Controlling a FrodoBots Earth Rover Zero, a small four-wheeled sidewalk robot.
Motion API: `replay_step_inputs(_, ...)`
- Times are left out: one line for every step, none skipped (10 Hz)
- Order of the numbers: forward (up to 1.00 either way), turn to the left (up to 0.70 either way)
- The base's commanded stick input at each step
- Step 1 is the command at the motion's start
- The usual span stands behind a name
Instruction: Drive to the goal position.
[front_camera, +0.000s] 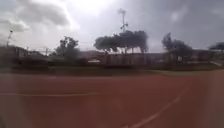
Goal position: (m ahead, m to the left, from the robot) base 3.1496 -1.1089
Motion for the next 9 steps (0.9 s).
replay_step_inputs(0.7,0.0)
replay_step_inputs(0.7,0.0)
replay_step_inputs(0.7,0.0)
replay_step_inputs(0.7,0.0)
replay_step_inputs(0.7,0.0)
replay_step_inputs(0.7,0.0)
replay_step_inputs(0.7,0.0)
replay_step_inputs(0.7,0.0)
replay_step_inputs(0.7,0.0)
